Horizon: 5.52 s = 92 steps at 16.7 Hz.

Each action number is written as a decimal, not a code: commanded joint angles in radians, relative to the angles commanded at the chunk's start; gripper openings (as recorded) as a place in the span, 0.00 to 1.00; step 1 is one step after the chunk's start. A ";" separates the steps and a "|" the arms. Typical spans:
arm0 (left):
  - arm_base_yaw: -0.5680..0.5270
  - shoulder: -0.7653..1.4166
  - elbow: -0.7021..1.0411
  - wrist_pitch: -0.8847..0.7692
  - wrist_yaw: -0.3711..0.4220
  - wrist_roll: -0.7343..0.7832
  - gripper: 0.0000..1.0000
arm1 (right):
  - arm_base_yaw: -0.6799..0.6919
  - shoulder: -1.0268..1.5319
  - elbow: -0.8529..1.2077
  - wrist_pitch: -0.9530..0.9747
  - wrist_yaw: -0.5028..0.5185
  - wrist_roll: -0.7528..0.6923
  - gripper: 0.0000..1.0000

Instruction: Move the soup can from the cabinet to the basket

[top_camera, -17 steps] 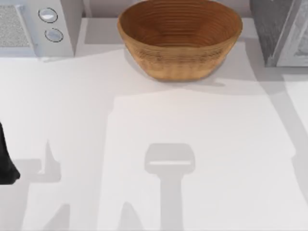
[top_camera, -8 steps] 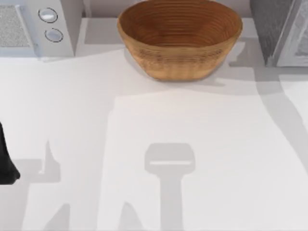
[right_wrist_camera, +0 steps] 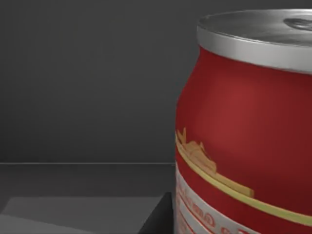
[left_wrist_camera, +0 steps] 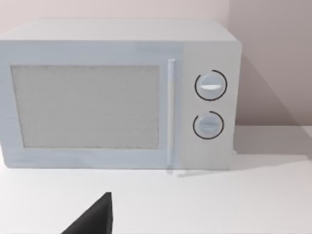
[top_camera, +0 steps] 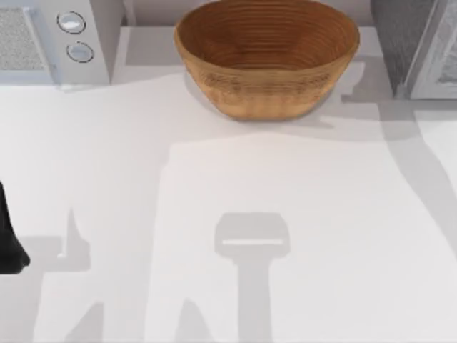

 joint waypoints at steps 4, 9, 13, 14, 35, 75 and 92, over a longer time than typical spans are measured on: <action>0.000 0.000 0.000 0.000 0.000 0.000 1.00 | -0.026 -0.136 -0.190 0.070 -0.037 -0.002 0.00; 0.000 0.000 0.000 0.000 0.000 0.000 1.00 | -0.086 -0.420 -0.661 0.214 -0.109 -0.007 0.00; 0.000 0.000 0.000 0.000 0.000 0.000 1.00 | -0.150 -0.706 -1.167 0.357 -0.175 -0.009 0.00; 0.000 0.000 0.000 0.000 0.000 0.000 1.00 | -0.166 -0.779 -1.292 0.395 -0.192 -0.010 0.00; 0.000 0.000 0.000 0.000 0.000 0.000 1.00 | -0.259 -1.248 -1.976 0.740 -0.285 -0.011 0.00; 0.000 0.000 0.000 0.000 0.000 0.000 1.00 | 0.292 0.848 -0.469 1.304 0.293 0.005 0.00; 0.000 0.000 0.000 0.000 0.000 0.000 1.00 | 0.292 0.848 -0.469 1.304 0.293 0.005 1.00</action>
